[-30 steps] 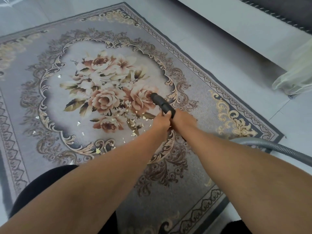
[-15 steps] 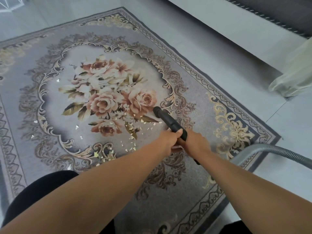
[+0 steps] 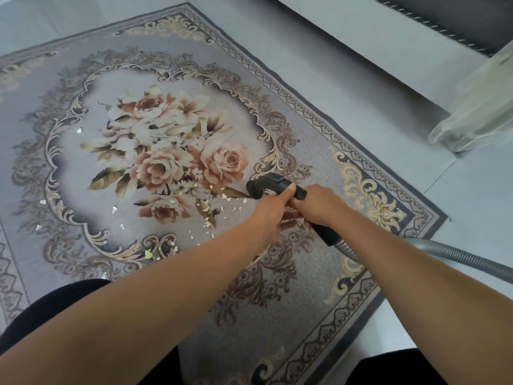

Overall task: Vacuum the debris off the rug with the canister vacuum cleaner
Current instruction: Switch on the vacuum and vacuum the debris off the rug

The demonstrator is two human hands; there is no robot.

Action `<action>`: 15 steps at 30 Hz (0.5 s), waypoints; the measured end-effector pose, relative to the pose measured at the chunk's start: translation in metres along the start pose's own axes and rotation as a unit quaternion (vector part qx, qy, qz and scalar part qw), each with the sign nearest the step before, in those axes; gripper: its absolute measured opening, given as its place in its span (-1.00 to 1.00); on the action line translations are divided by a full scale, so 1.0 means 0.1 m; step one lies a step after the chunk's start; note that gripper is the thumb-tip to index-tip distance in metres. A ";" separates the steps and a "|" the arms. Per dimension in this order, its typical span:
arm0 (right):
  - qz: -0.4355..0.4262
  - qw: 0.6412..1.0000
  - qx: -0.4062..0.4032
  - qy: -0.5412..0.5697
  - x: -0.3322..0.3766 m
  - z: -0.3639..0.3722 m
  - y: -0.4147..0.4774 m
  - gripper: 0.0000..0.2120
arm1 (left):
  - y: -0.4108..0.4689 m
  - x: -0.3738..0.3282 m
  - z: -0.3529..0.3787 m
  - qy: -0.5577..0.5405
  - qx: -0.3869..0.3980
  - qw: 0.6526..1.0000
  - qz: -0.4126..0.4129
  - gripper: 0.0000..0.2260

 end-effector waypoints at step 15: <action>-0.013 0.998 -0.050 -0.048 -0.12 0.15 -0.30 -0.62 | -0.14 0.24 -0.02 0.025 0.001 1.000 0.006 -0.71</action>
Point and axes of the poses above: each hand's wrist, its own y-axis towards the middle knuckle, its own z-axis out of the palm, x = y × z, the point moved 9 cm from there along y, towards the middle knuckle, and after that the axes turned 6 degrees about -y, right-handed, at the moved point
